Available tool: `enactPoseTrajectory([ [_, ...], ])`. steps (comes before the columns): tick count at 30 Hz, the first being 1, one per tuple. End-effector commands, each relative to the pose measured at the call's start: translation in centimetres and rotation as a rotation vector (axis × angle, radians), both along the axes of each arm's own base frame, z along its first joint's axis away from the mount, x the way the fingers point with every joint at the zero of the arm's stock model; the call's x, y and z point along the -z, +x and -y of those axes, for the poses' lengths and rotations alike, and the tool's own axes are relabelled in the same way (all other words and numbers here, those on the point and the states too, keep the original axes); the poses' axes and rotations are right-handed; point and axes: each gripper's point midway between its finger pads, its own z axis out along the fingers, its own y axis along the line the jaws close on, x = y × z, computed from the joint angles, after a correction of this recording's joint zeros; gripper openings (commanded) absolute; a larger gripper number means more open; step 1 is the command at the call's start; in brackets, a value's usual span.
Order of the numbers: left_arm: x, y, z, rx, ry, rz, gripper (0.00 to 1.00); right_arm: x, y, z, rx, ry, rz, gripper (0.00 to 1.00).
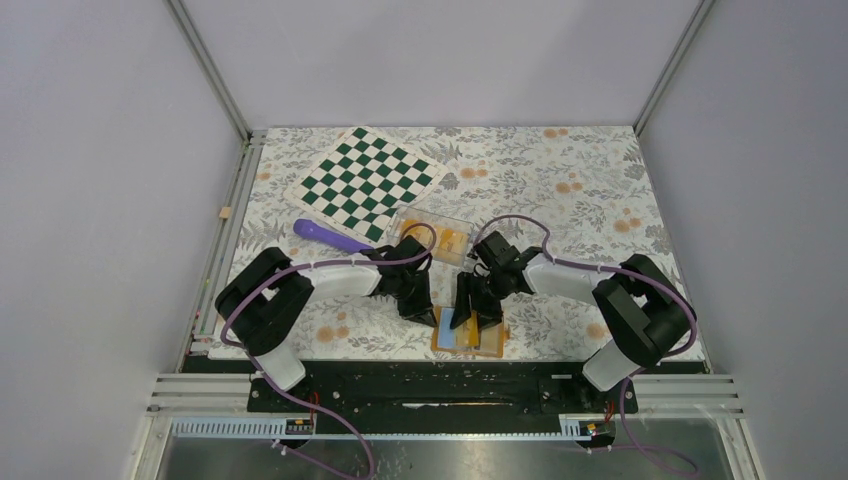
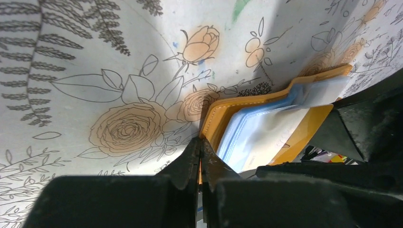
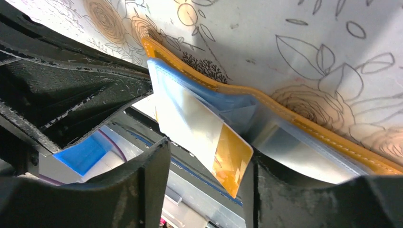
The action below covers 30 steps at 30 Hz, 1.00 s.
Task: Put the credit cards into the card holder
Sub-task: Insert the credit card into the card holder.
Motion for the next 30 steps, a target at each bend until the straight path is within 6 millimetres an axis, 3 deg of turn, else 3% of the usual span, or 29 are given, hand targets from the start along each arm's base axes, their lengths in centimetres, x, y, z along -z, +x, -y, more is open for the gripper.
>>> enactPoseTrajectory([
  [1, -1.0, 0.3, 1.9, 0.016, -0.067, 0.028, 0.00, -1.2, 0.8, 0.3, -0.075, -0.078, 0.069, 0.56],
  [3, -1.0, 0.2, 1.7, 0.015, -0.060, 0.029, 0.00, -1.1, 0.9, 1.0, -0.096, -0.122, 0.081, 0.59],
  [9, -0.9, -0.2, 1.1, 0.012, -0.048, 0.025, 0.00, -1.1, 1.0, 2.7, -0.123, -0.208, 0.113, 0.77],
  [15, -1.1, -0.2, 1.5, 0.017, -0.057, 0.023, 0.00, -0.7, 1.0, 3.9, -0.142, -0.267, 0.120, 0.78],
  [17, -1.0, -0.2, 1.7, 0.021, -0.056, 0.021, 0.00, -0.5, 0.8, 3.8, -0.149, -0.259, 0.111, 0.76],
  [22, -0.7, -0.4, 1.9, 0.026, -0.051, 0.014, 0.00, -0.5, 0.2, 1.8, -0.144, -0.155, 0.058, 0.58],
  [27, -0.7, -0.3, 2.0, 0.027, -0.050, 0.015, 0.00, -1.5, 0.5, -0.8, -0.139, -0.045, 0.042, 0.49],
  [30, -1.0, -0.1, 2.2, 0.026, -0.056, 0.021, 0.00, -2.3, 0.3, -2.1, -0.135, 0.021, 0.016, 0.36],
])
